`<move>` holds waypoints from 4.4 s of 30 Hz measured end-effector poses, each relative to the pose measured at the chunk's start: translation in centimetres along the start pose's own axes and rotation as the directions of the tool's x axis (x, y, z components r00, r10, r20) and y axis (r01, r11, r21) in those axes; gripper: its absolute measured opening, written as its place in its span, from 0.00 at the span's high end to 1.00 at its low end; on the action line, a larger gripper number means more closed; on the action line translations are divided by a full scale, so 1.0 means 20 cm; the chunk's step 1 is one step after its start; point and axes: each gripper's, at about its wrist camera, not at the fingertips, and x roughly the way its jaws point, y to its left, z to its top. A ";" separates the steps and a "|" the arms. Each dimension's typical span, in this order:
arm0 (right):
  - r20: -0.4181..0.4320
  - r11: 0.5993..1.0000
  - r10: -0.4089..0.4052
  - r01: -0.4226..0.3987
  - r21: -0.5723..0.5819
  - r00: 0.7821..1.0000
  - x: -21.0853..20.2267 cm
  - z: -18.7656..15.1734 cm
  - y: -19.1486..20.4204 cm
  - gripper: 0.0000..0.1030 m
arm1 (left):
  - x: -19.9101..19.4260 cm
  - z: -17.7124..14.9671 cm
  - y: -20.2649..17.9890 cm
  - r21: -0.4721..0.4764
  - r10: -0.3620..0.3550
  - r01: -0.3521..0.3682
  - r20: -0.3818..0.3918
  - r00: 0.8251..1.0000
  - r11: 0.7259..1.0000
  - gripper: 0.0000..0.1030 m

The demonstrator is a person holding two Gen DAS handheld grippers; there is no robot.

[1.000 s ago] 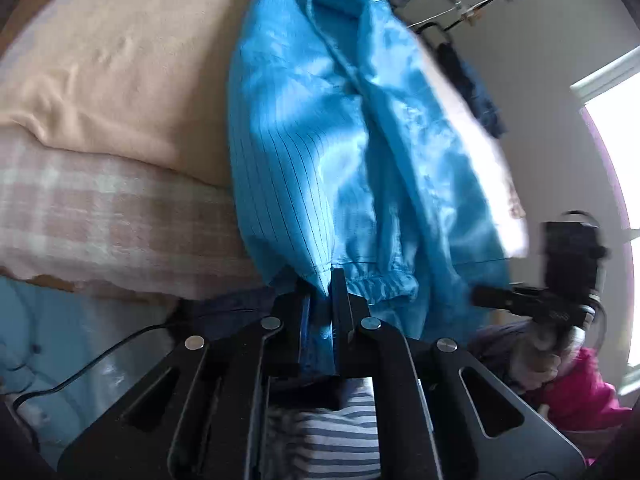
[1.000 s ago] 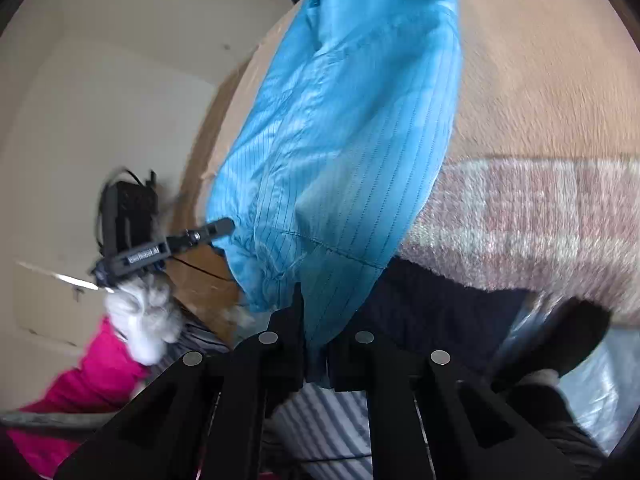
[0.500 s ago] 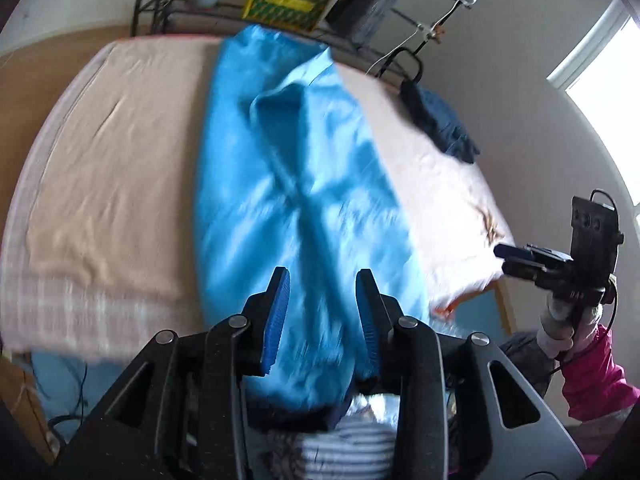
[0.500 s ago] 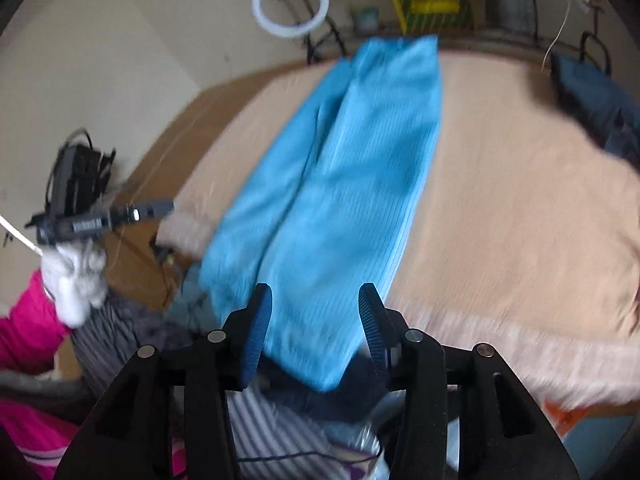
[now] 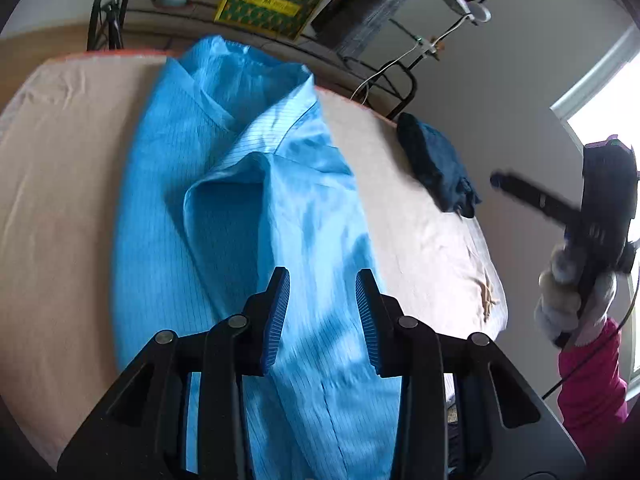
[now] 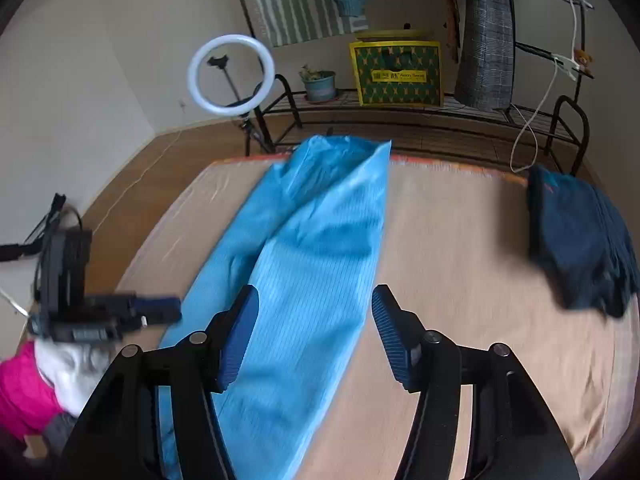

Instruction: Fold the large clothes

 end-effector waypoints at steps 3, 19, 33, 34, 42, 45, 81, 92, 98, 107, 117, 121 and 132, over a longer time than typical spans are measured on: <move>-0.026 1.000 -0.010 0.011 0.016 1.000 0.18 0.15 -0.07 0.42 | 0.13 0.08 0.06 -0.012 -0.015 0.015 -0.042 0.999 1.000 0.66; -0.137 0.986 -0.100 0.116 0.118 0.986 1.22 0.73 -0.35 0.42 | 0.45 0.13 0.22 0.005 -0.105 0.107 -0.114 0.988 0.994 0.67; -0.193 0.941 -0.307 0.328 0.086 0.932 1.32 0.85 -0.54 0.99 | 0.50 0.16 0.17 0.135 -0.062 0.070 -0.066 0.996 0.988 1.00; -0.184 0.931 -0.325 0.348 0.110 0.928 1.31 0.86 -0.58 1.00 | 0.52 0.16 0.20 0.135 -0.039 0.049 -0.072 0.997 0.990 1.00; -0.194 0.969 -0.202 0.225 0.101 0.960 1.25 0.83 -0.64 0.55 | 0.57 0.12 0.24 0.157 -0.002 0.013 -0.069 0.998 0.988 1.00; -0.173 0.975 -0.142 0.168 0.146 0.975 1.19 0.78 -0.63 0.47 | 0.57 0.11 0.25 0.149 -0.010 0.021 -0.070 0.997 0.989 1.00; 0.008 0.999 0.032 -0.032 0.016 0.999 0.32 0.36 -0.17 0.94 | -0.28 0.02 0.22 0.181 0.023 -0.040 0.092 0.995 0.983 0.99; 0.187 0.999 -0.025 0.028 -0.016 0.982 -0.67 0.07 0.23 0.72 | -0.94 -0.30 -0.12 0.240 -0.019 -0.029 0.197 0.980 0.970 0.62; 0.260 0.999 -0.035 0.043 -0.026 0.965 -1.07 -0.19 0.38 0.72 | -1.16 -0.52 -0.25 0.255 -0.012 -0.045 0.219 0.976 0.966 0.54; 0.245 1.000 -0.012 0.007 0.019 0.970 -1.11 -0.66 0.37 0.43 | -0.96 -0.80 -0.02 0.059 -0.068 0.064 0.065 0.996 0.996 0.44; -0.151 0.979 0.139 -0.113 0.170 0.979 -0.37 -1.15 0.29 0.43 | -0.44 -1.04 0.48 -0.242 -0.081 0.039 -0.167 0.983 0.970 0.44; -0.255 0.959 0.214 -0.153 0.240 0.943 -0.10 -1.28 0.25 0.43 | -0.33 -1.09 0.51 -0.263 -0.111 0.053 -0.212 0.971 0.963 0.44; -0.311 0.908 0.383 -0.293 0.299 0.870 0.24 -1.38 0.27 0.43 | -0.29 -1.13 0.49 -0.256 -0.168 0.115 -0.196 0.966 0.960 0.56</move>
